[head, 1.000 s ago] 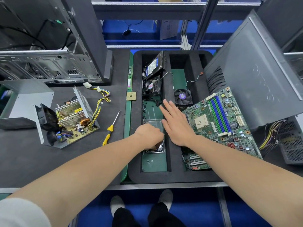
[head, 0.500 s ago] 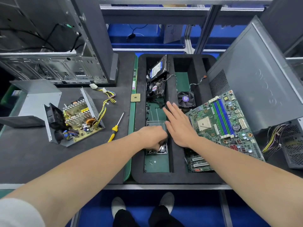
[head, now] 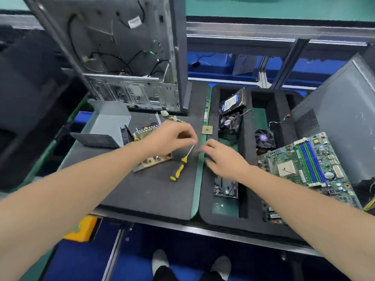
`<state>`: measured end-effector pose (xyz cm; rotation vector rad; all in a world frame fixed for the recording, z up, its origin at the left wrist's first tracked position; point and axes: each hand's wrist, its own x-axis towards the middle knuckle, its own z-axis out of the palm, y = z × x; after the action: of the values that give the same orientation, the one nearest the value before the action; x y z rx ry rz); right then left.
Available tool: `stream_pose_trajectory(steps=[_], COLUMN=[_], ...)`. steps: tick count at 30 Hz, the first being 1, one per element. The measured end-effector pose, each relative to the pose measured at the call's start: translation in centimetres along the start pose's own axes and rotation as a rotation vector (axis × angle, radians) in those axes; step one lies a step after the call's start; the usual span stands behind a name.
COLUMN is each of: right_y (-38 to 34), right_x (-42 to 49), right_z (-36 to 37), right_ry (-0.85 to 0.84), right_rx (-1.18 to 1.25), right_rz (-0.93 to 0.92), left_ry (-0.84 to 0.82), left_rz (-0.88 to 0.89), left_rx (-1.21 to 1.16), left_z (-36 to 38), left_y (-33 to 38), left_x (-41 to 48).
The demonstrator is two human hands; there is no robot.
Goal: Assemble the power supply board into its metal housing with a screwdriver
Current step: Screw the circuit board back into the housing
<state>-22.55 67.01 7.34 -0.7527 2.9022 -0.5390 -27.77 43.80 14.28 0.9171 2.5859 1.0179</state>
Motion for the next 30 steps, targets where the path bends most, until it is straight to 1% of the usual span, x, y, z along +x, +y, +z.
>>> stream_pose_trajectory(steps=[2,3,5,6,8,10,11,13,15,17,18,20,21,24,30], right_y=[-3.7,-5.2,-7.2,-7.8,-8.5,-8.9,-9.2,-9.9,-11.1,-12.2,-12.6,-13.5,-13.8,-14.7,-15.6], right_x=[1.6,2.4,3.8,4.4,5.1,5.2,5.2,5.3,5.7,6.4,6.8,7.7,8.0,8.7,9.0], right_z=[0.8,1.3,2.0,2.0,1.8,1.4,0.8,-0.7,-2.9,-4.9,-5.9,-7.5,-8.1,-8.5,-7.7], right_ry=[-0.095,-0.152,-0.268,-0.292,-0.285,-0.257,-0.225,-0.085,0.148,0.413,0.516,0.662,0.711,0.775,0.733], right_rx=[-0.068,-0.137,-0.281,-0.335,-0.420,-0.414,-0.323,-0.017,0.299,0.596,0.741,0.984,1.062,1.143,1.085], right_rz=[-0.191,-0.241,-0.254,-0.244,-0.236,-0.222,-0.189,-0.074,0.045,0.112,0.133,0.155,0.162,0.173,0.152], left_ry=[0.097,0.135,0.205,0.235,0.272,0.280,0.276,0.266,0.262,0.260,0.255,0.236,0.227,0.199,0.186], left_rz=[-0.071,-0.100,-0.158,-0.202,-0.280,-0.283,-0.271,-0.251,-0.244,-0.247,-0.247,-0.238,-0.230,-0.216,-0.203], left_rx=[-0.087,-0.130,-0.214,-0.265,-0.387,-0.472,-0.488,-0.484,-0.491,-0.551,-0.588,-0.647,-0.671,-0.725,-0.876], left_z=[-2.4,-3.3,-4.8,-5.4,-6.2,-6.8,-7.0,-7.3,-7.4,-7.4,-7.4,-7.3,-7.3,-7.1,-6.8], left_y=[-1.6,-2.4,-4.1,-4.8,-6.1,-7.2,-7.7,-8.5,-9.2,-9.9,-10.1,-10.2,-10.3,-10.3,-10.5], left_x=[-1.7,-2.5,-4.3,-5.1,-6.8,-8.1,-8.5,-9.0,-9.2,-9.2,-9.1,-8.9,-8.8,-8.5,-8.2])
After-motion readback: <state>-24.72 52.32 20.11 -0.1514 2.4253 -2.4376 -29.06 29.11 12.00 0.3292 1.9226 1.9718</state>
